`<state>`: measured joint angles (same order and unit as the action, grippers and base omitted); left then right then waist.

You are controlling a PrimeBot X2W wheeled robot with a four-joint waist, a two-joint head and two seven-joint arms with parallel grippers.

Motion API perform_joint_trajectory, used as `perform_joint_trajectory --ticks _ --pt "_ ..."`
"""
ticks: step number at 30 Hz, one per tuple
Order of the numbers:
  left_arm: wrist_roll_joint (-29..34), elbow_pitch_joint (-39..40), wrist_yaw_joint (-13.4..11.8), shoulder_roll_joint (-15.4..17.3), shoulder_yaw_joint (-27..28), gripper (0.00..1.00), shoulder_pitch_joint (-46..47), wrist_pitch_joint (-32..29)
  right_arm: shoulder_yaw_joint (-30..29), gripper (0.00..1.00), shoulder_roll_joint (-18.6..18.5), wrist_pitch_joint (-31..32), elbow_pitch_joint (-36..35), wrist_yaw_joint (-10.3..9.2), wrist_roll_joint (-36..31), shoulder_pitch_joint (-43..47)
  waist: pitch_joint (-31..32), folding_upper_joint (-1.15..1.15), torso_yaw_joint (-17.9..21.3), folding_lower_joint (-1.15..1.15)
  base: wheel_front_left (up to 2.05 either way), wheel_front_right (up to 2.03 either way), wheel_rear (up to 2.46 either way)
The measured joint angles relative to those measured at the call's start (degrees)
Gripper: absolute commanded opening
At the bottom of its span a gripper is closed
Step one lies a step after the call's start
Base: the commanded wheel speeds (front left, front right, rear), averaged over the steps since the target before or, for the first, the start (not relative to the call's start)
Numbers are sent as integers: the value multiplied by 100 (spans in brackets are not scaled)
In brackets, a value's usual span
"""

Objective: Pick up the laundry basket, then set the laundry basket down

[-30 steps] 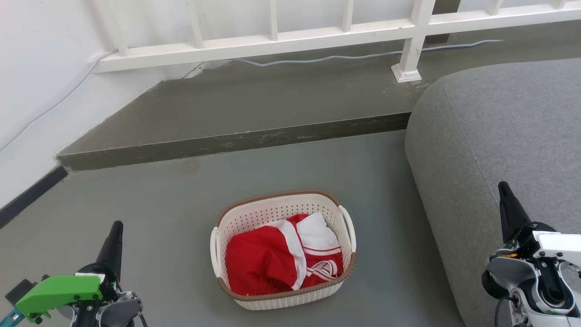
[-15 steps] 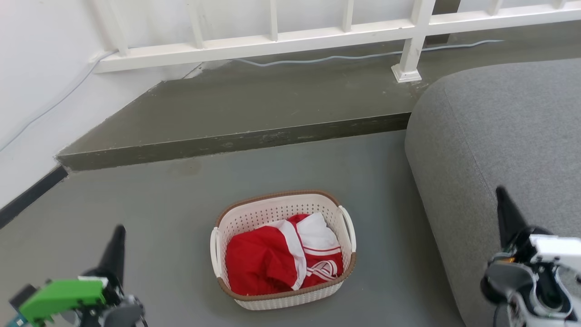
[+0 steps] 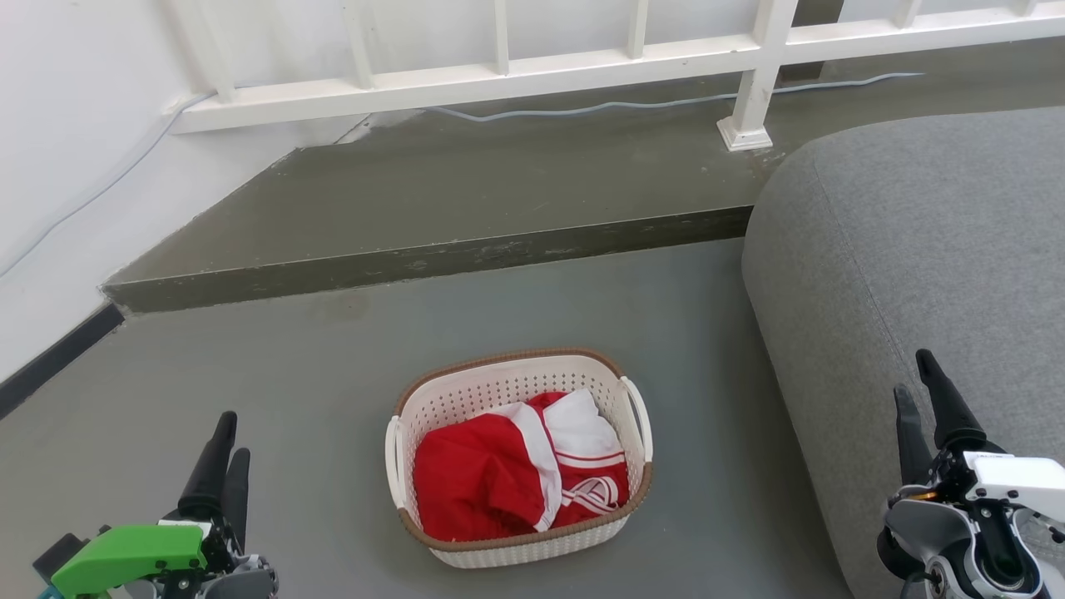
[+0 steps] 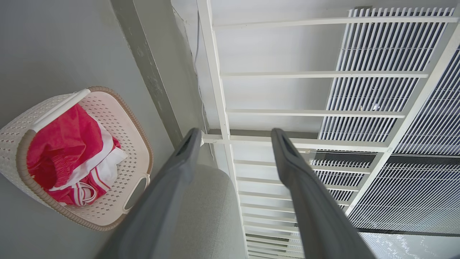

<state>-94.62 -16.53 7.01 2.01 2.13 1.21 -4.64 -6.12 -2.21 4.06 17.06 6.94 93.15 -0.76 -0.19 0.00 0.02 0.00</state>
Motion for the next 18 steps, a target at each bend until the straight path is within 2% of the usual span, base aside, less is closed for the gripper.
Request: perform_joint_trajectory --ticks 9,18 --pt "23 110 0 0 -38 100 20 76 67 100 -58 -111 -94 0 -288 -4 -4 0 -2 0 0 0 0" --pt "481 296 1 74 -131 100 81 305 235 100 -293 -312 -204 1 -969 -18 -11 0 -8 0 0 0 0"
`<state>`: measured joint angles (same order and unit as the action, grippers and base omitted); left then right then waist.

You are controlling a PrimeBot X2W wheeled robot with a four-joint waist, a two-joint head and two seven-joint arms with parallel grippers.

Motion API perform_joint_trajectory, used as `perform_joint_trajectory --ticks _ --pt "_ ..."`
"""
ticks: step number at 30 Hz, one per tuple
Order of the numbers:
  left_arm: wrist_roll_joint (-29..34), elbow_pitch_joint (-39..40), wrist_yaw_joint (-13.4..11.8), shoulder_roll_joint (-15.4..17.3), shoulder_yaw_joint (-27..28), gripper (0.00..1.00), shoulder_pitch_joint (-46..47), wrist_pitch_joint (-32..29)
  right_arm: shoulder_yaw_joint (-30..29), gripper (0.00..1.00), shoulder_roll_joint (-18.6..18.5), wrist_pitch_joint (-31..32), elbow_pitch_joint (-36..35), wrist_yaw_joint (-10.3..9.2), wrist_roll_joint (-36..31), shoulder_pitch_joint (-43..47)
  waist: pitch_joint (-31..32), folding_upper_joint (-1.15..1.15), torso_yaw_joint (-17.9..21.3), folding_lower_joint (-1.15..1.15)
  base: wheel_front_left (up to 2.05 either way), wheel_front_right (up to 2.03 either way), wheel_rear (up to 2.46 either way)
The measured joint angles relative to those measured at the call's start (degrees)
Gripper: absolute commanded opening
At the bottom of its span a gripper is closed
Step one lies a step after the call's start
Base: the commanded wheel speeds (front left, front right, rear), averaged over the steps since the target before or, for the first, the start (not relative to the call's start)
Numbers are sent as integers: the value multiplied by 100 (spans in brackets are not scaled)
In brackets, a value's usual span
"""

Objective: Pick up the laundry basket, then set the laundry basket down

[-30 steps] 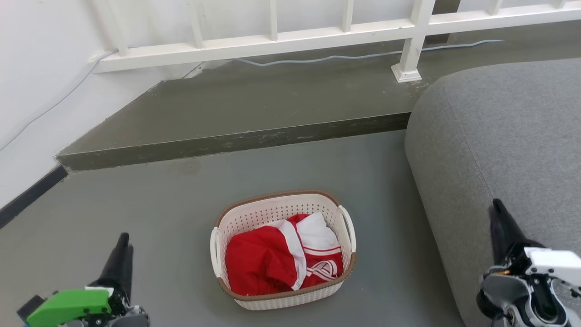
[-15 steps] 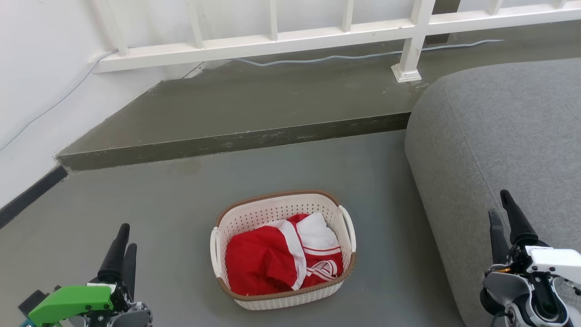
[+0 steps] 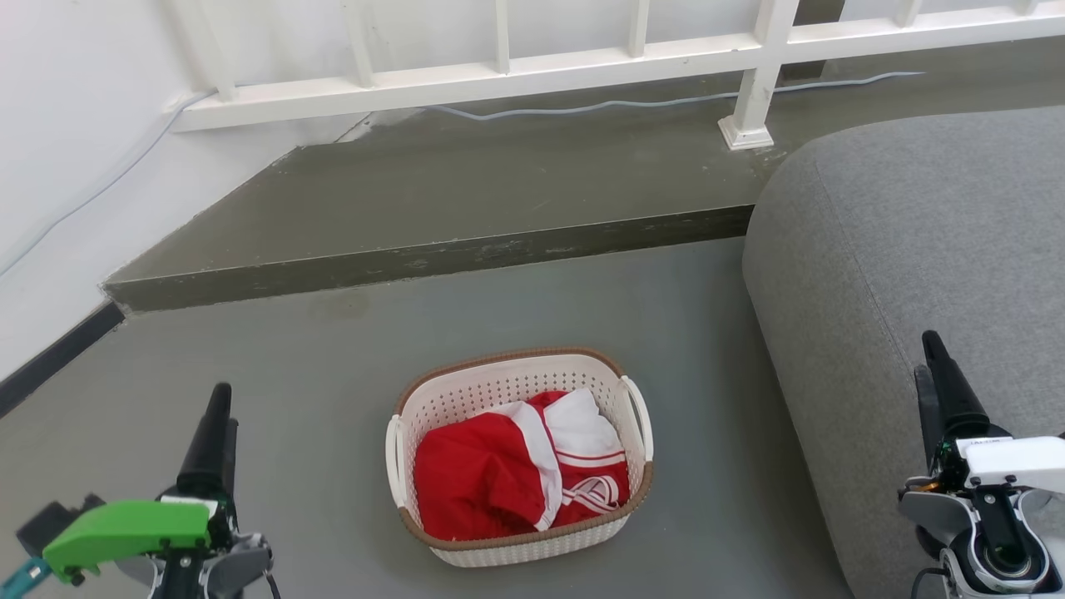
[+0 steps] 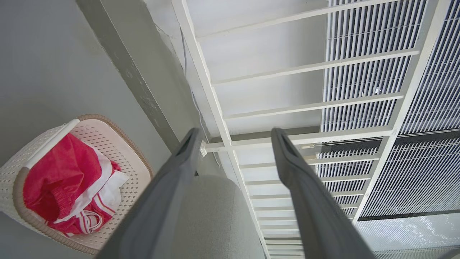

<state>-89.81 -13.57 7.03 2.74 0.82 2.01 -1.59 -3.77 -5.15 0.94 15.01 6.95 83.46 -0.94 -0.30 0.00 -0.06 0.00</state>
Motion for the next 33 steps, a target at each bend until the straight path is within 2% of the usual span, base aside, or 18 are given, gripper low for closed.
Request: perform_joint_trajectory --ticks 9,19,20,33 --pt "864 214 0 266 -268 100 118 274 196 100 -186 -201 -136 -9 -792 -34 3 0 -8 0 0 0 0" --pt "2105 289 -7 508 -615 100 129 475 505 100 -391 -396 -293 -202 -1878 -100 17 0 -12 0 0 0 0" --pt "2369 305 -59 548 -675 100 154 498 567 100 -421 -403 -319 -250 -2083 -101 19 0 -12 0 0 0 0" --pt "3836 575 -363 704 -1045 100 268 721 914 100 -571 -646 -471 -472 -3241 -123 21 0 -14 0 0 0 0"
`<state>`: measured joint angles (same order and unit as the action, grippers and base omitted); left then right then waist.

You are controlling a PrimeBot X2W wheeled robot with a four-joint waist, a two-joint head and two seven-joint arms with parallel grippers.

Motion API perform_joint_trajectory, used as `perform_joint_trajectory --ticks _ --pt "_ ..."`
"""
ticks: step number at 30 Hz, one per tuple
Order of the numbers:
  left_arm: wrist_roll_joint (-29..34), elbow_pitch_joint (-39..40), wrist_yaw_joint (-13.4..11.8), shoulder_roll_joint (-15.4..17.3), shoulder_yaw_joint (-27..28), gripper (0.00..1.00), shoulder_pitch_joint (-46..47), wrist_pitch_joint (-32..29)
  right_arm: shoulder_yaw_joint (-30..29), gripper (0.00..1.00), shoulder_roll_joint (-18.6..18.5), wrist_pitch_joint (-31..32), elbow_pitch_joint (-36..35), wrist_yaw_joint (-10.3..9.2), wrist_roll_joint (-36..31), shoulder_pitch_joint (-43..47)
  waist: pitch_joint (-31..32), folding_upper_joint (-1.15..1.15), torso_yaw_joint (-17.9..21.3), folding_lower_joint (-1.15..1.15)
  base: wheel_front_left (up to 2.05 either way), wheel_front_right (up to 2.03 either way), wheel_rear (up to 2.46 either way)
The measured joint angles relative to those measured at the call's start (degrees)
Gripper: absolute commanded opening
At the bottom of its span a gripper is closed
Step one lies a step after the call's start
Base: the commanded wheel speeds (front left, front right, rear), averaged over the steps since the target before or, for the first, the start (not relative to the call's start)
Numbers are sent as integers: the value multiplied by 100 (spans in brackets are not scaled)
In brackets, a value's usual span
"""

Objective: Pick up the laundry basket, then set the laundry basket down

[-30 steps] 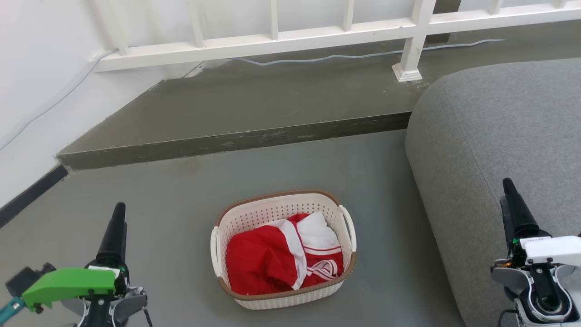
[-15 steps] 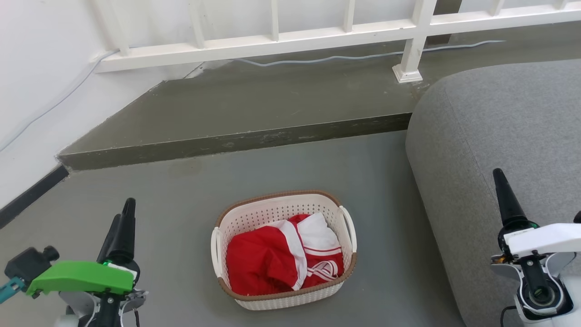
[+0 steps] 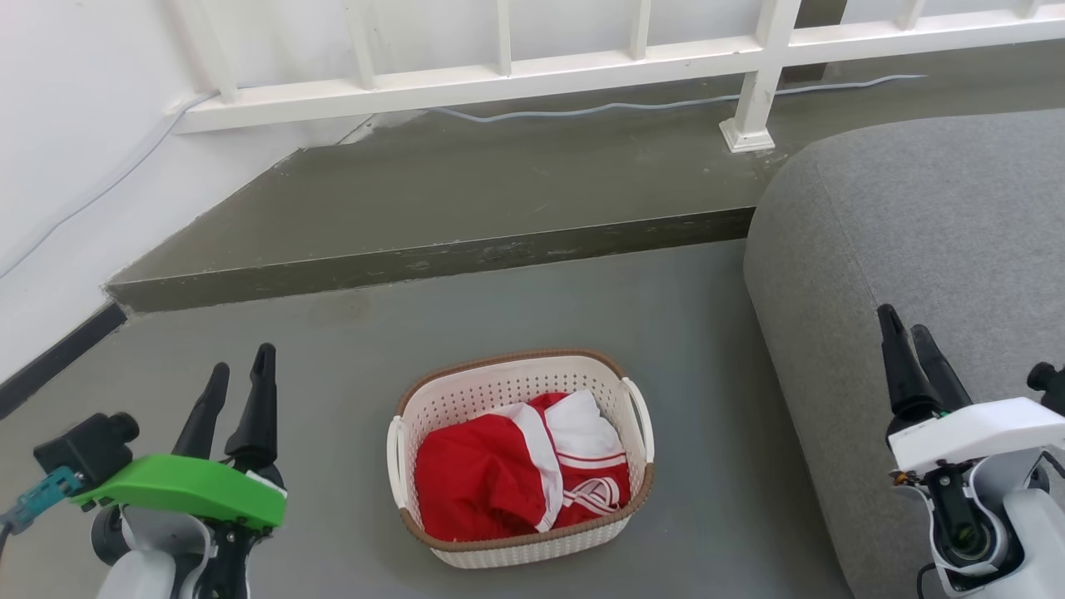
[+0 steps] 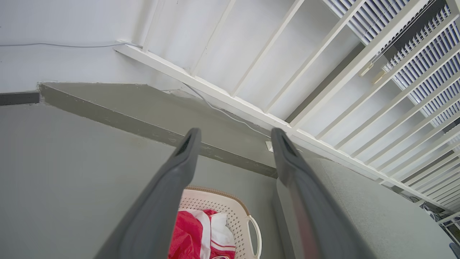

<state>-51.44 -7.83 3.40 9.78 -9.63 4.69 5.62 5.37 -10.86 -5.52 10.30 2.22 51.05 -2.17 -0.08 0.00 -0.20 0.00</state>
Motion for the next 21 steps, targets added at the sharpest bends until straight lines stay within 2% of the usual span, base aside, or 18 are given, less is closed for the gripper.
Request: perform_joint_trajectory --ticks 2,11,21 --pt "199 64 -59 3 -43 100 9 27 67 100 -22 -32 -16 -82 -194 -3 -3 0 -2 0 0 0 0" --pt "848 146 -271 -5 -207 100 5 177 327 100 -87 -190 -55 -230 -945 -6 -13 0 -5 0 0 0 0" --pt "1532 186 -452 -81 -370 100 -55 355 560 100 -115 -354 -48 -341 -1622 -1 -21 0 -7 0 0 0 0"
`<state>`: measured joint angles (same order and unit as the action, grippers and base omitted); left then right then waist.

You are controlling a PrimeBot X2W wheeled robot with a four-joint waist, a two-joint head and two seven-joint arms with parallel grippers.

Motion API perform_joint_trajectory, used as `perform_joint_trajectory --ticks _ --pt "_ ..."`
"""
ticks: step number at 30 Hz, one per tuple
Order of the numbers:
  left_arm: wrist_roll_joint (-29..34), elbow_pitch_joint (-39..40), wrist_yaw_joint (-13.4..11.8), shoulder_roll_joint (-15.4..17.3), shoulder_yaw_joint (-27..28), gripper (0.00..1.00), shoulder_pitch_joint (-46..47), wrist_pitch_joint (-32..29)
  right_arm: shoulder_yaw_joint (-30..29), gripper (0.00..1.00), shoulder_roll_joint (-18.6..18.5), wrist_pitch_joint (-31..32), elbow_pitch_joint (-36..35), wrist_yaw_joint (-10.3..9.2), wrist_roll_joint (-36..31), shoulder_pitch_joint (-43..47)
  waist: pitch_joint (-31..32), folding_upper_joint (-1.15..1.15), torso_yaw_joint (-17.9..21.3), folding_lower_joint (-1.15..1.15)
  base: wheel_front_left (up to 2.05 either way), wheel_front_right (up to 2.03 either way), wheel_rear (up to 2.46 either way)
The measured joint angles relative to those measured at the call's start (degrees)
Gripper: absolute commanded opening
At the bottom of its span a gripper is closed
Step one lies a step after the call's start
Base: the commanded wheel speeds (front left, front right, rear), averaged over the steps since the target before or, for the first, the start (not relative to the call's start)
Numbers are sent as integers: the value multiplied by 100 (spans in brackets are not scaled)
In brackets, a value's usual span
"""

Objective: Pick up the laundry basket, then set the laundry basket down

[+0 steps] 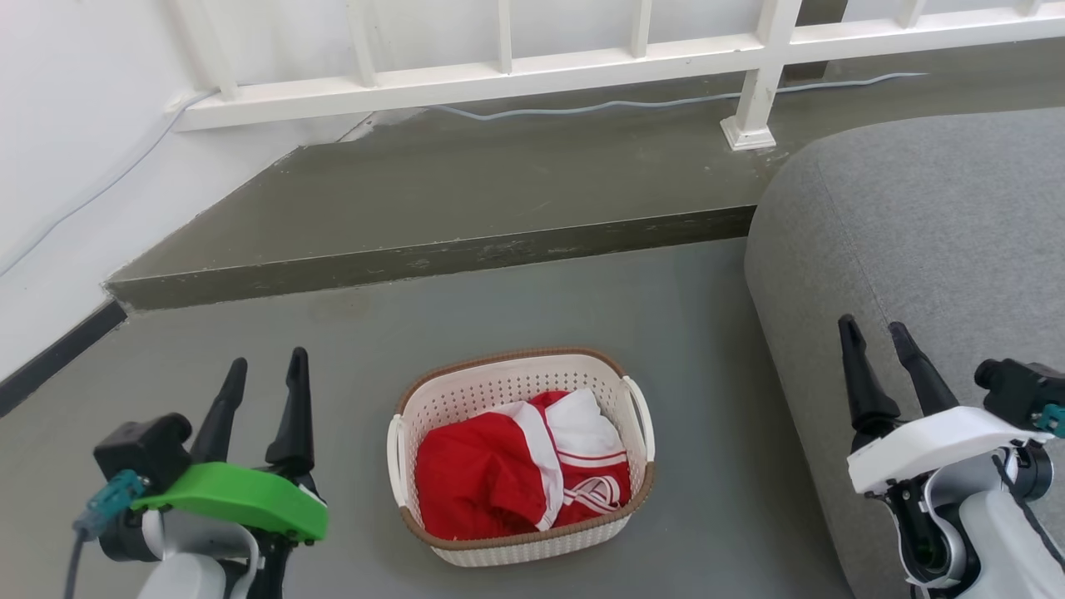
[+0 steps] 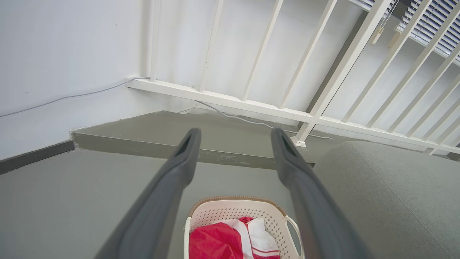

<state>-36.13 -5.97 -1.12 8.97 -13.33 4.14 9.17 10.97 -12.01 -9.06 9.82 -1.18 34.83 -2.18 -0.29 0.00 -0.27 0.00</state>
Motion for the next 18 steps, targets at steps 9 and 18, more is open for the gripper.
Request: perform_joint_trajectory --ticks 9,18 --pt "641 -1 -149 -13 -70 100 -81 156 134 100 -54 -162 69 -149 -603 8 2 0 -17 0 0 0 0" --pt "1202 -44 -253 -21 -175 100 -181 311 297 100 -58 -307 148 -252 -1158 32 2 0 -17 0 0 0 0"
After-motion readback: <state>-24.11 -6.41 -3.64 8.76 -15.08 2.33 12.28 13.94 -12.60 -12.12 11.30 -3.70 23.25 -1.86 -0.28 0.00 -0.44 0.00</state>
